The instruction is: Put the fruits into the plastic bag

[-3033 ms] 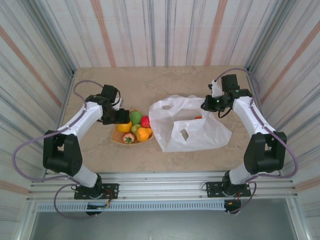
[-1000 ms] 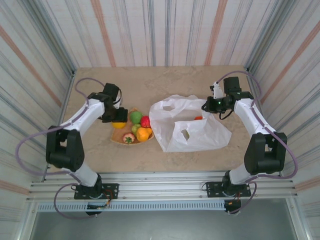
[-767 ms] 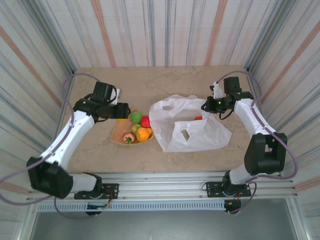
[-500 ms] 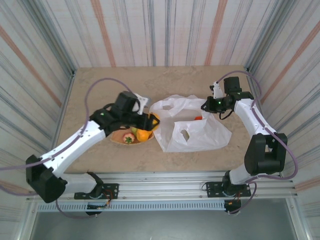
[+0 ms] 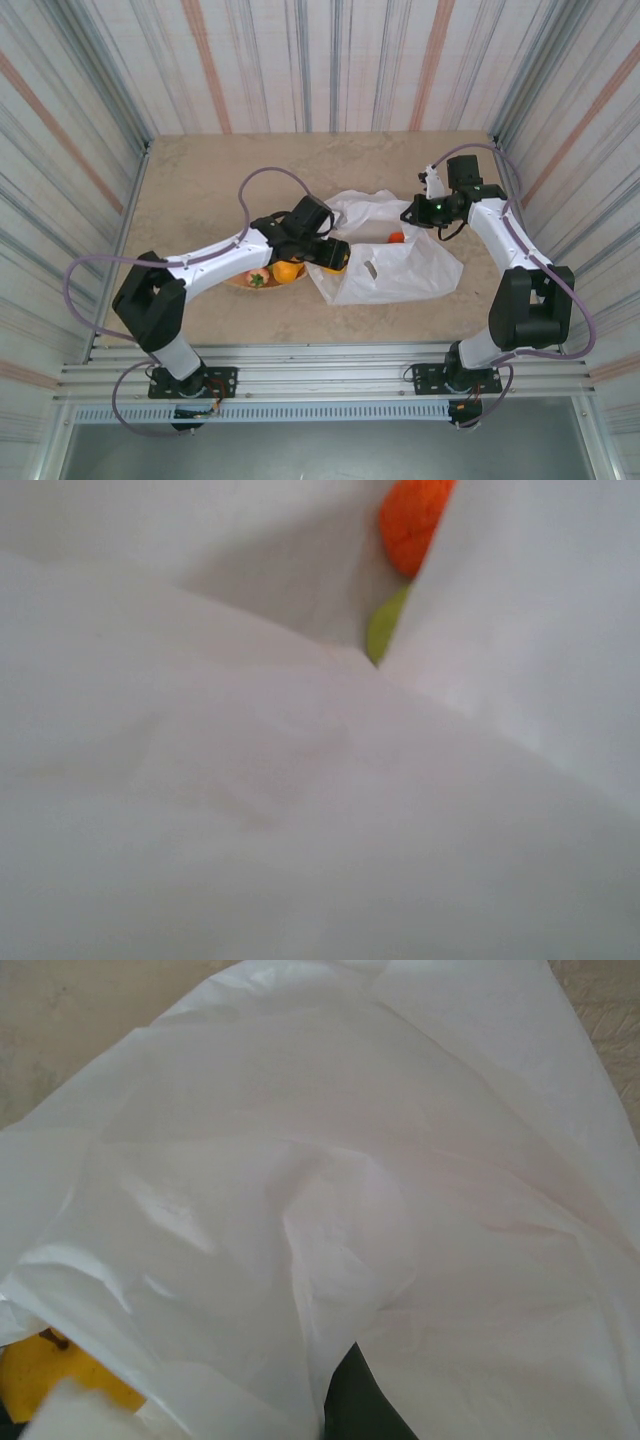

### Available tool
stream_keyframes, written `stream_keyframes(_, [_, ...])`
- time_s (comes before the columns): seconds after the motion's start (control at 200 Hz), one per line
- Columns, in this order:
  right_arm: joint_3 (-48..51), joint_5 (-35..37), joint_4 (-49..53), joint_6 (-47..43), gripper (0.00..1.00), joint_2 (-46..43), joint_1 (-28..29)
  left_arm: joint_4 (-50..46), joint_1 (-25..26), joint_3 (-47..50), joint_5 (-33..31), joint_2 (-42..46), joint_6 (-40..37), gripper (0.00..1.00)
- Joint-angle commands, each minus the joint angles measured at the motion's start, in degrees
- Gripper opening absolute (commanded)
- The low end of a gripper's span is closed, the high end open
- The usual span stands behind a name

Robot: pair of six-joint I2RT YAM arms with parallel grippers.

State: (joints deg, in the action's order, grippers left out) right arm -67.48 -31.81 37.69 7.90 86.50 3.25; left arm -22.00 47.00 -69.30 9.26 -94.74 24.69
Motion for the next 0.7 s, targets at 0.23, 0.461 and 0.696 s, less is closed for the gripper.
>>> stream_keyframes(0.23, [0.9,-1.7,-0.2,0.3,0.0,-1.1,0.0,8.5,-0.2,-3.0,-6.6,-4.7,8.7,0.65])
stream_keyframes(0.461, [0.5,-3.1,-0.7,0.9,0.0,-0.3,0.4,9.3,1.9,-8.8,-9.3,-11.4,8.2,0.65])
stream_keyframes(0.696, [0.3,-3.3,-0.7,1.1,0.0,0.1,0.4,14.7,2.4,-10.0,-11.1,-17.1,9.9,0.69])
